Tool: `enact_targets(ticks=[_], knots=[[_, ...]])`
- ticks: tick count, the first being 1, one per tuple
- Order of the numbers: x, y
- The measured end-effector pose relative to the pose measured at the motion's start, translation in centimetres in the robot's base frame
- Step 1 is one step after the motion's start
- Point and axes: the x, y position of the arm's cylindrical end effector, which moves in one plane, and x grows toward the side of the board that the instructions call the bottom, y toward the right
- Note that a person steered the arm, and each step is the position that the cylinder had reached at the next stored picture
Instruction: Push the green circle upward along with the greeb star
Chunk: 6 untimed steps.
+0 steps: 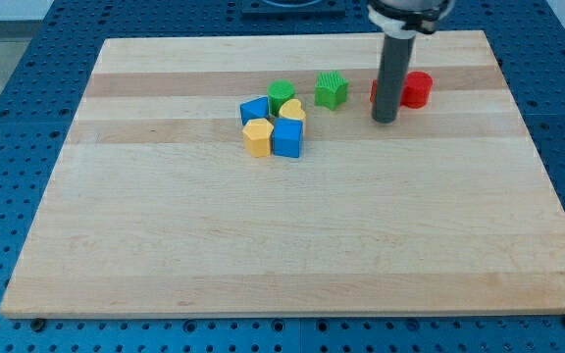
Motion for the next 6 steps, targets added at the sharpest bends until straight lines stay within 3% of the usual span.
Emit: enact_targets(ticks=[3, 6], knots=[[-0.6, 2.2], [-4.9, 2.9]])
